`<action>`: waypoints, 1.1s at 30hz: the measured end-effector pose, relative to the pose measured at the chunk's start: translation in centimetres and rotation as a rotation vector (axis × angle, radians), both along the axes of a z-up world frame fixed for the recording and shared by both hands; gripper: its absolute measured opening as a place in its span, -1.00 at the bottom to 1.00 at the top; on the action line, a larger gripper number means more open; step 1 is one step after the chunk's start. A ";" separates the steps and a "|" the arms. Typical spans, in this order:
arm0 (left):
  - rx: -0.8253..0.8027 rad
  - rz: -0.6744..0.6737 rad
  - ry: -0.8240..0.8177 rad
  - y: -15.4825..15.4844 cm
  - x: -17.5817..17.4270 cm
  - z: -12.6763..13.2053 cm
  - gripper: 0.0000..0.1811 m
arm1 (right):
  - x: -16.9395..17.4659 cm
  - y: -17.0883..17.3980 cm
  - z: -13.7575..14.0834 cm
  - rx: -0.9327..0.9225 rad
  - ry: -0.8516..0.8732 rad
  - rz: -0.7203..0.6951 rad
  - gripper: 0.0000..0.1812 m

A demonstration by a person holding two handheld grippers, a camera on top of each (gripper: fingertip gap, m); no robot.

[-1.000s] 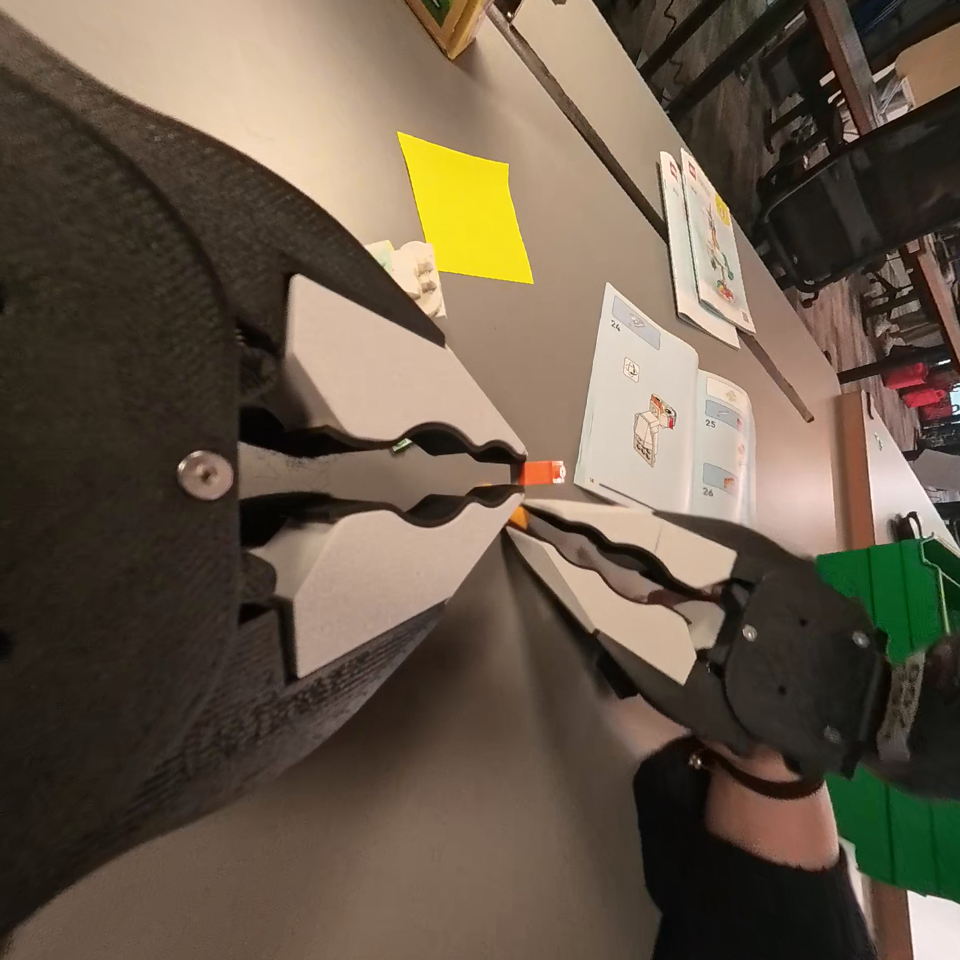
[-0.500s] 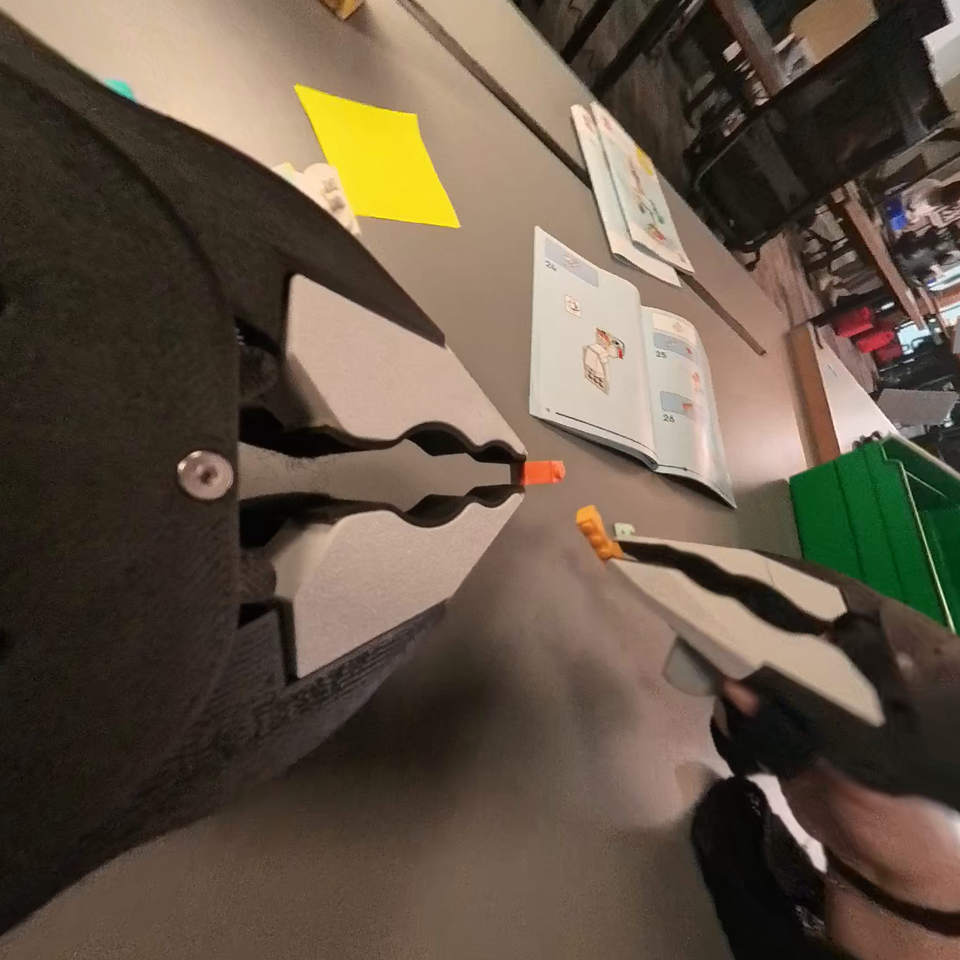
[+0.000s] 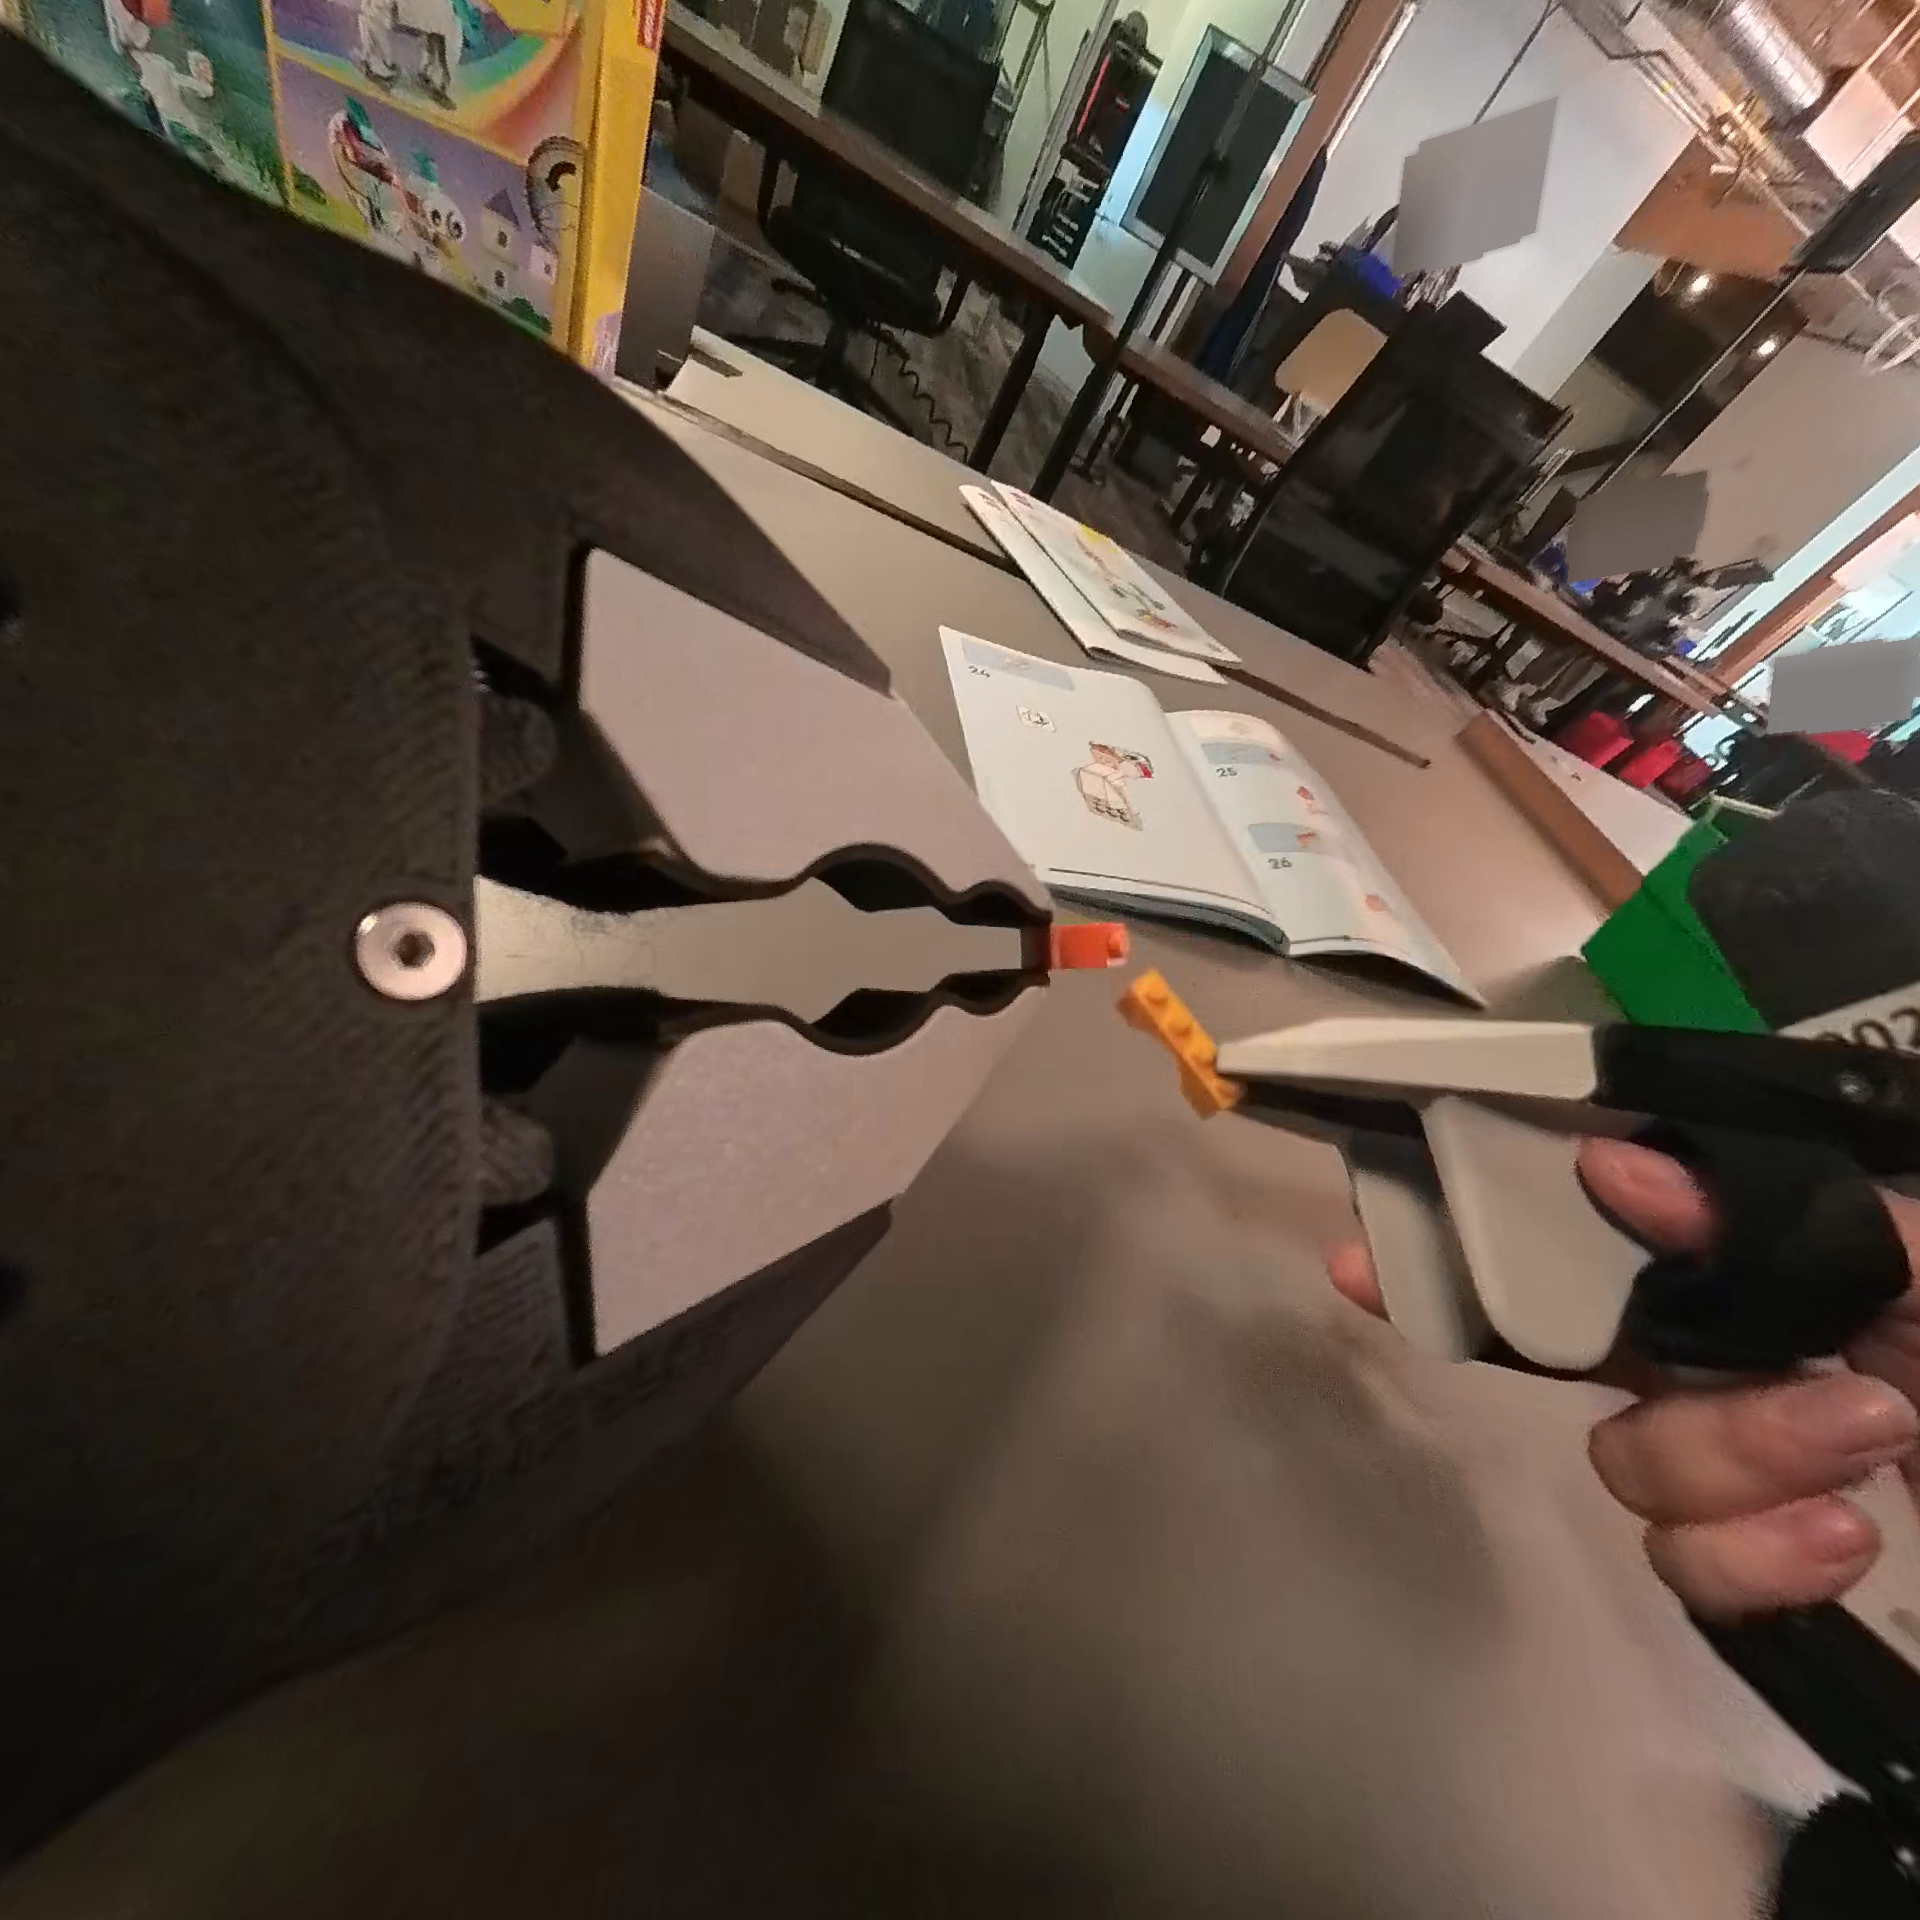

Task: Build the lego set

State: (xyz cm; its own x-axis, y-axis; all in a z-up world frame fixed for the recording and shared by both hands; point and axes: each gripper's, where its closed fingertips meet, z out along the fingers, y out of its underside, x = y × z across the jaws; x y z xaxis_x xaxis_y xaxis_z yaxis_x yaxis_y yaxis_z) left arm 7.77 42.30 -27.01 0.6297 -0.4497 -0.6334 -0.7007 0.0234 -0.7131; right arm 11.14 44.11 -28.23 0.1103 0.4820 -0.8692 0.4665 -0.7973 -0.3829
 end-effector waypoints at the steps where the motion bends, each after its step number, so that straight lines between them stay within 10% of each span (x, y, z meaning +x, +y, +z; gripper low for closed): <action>1: -0.004 0.001 0.003 0.0 -0.1 -0.1 -0.93 | 0.3 0.0 -0.6 -0.026 -0.050 0.029 -0.90; 14: -0.030 0.019 -0.032 -0.2 -1.1 0.1 -0.93 | 3.1 2.6 -3.3 0.248 -0.477 0.184 -0.73; 27: -0.056 0.001 -0.038 -0.2 -0.7 -0.2 -0.93 | 1.9 -0.2 -0.8 1.813 -0.088 0.483 -0.78; 33: -0.067 0.005 -0.052 -0.1 -0.9 -0.3 -0.93 | 0.7 -0.2 -1.8 1.518 -0.268 0.409 -0.83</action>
